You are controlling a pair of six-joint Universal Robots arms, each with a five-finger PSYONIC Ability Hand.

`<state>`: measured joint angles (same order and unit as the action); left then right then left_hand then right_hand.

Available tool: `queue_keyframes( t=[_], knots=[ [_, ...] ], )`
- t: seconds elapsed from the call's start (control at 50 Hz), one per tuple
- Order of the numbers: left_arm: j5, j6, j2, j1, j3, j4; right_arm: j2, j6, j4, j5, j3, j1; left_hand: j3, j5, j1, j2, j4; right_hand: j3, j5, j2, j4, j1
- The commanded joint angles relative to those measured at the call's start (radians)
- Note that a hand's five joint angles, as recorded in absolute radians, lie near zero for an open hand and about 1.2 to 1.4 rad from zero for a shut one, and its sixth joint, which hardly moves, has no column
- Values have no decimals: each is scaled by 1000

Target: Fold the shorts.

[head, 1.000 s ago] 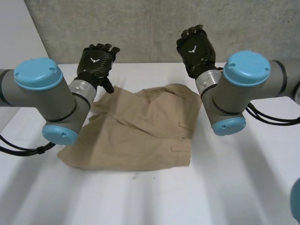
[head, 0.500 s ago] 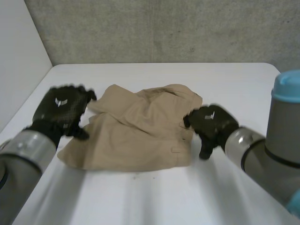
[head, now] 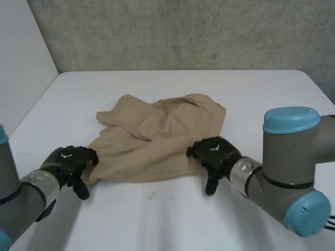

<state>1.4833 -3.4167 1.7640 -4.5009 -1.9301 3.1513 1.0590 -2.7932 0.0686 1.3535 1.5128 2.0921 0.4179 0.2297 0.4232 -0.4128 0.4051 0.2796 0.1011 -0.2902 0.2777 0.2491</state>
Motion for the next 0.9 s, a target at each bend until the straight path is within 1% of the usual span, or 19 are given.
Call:
queue_keyframes(
  t=[0.02, 0.06, 0.1, 0.24, 0.36, 0.46, 0.48, 0.5, 0.54, 0.62, 0.68, 0.7, 0.74, 0.82, 0.84, 0.88, 0.9],
  knots=[
    [6, -1, 127, -14, 80, 48, -68, 6, -67, 55, -86, 0, -8, 6, -13, 3, 5, 14, 18, -3, 16, 44],
    [6, -1, 132, -14, 83, 61, -85, 6, -67, 58, -106, 0, -14, 0, -19, 8, -1, 31, 35, -21, 33, 62],
    [5, -1, 138, -14, 86, 81, -109, 4, -67, 59, -131, 0, -54, -41, -60, 49, -42, 122, 126, -112, 124, 153],
    [6, -6, 153, -9, 86, 147, -151, -6, -67, 69, -169, 22, -61, -47, -66, 55, -48, 149, 153, -138, 151, 179],
    [11, -64, 183, -9, 100, 200, -152, -26, -67, 79, -180, 40, -55, -41, -60, 50, -42, 190, 194, -179, 192, 220],
    [8, -121, 190, -9, 111, 216, -155, -101, -67, 99, -198, 52, -55, -41, -60, 50, -42, 342, 346, -332, 344, 373],
    [6, -128, 190, -11, 112, 222, -157, -115, -69, 102, -203, 55, -55, -41, -60, 50, -42, 450, 454, -440, 452, 481],
    [6, -130, 190, -11, 114, 223, -159, -121, -70, 102, -206, 57, -55, -41, -60, 50, -42, 506, 510, -496, 508, 537],
    [8, -130, 190, -11, 115, 230, -168, -124, -73, 104, -212, 59, -55, -41, -60, 50, -42, 554, 558, -543, 556, 584],
    [11, -130, 186, -12, 115, 233, -204, -121, -73, 131, -238, 59, -52, -38, -57, 47, -39, 557, 561, -546, 559, 587],
    [11, -130, 175, -14, 114, 228, -218, -118, -70, 153, -241, 59, -52, -38, -57, 47, -39, 498, 502, -488, 500, 529],
    [11, -127, 173, -14, 114, 227, -221, -117, -70, 164, -240, 60, -52, -38, -57, 47, -39, 440, 444, -430, 442, 471],
    [11, -125, 172, -17, 111, 225, -220, -115, -69, 167, -235, 59, -52, -38, -57, 47, -39, 413, 417, -403, 415, 444],
    [9, -125, 169, -15, 111, 223, -209, -115, -72, 167, -229, 59, -55, -41, -60, 50, -42, 448, 452, -438, 450, 479],
    [11, -125, 169, -15, 112, 223, -208, -115, -72, 167, -227, 59, -55, -41, -60, 50, -42, 477, 481, -467, 479, 508],
    [11, -127, 169, -15, 112, 223, -206, -114, -73, 167, -227, 60, -55, -41, -60, 50, -42, 726, 730, -715, 728, 757],
    [11, -125, 169, -15, 112, 223, -206, -112, -75, 167, -227, 59, -58, -44, -63, 52, -45, 887, 891, -876, 889, 918]
  ],
)
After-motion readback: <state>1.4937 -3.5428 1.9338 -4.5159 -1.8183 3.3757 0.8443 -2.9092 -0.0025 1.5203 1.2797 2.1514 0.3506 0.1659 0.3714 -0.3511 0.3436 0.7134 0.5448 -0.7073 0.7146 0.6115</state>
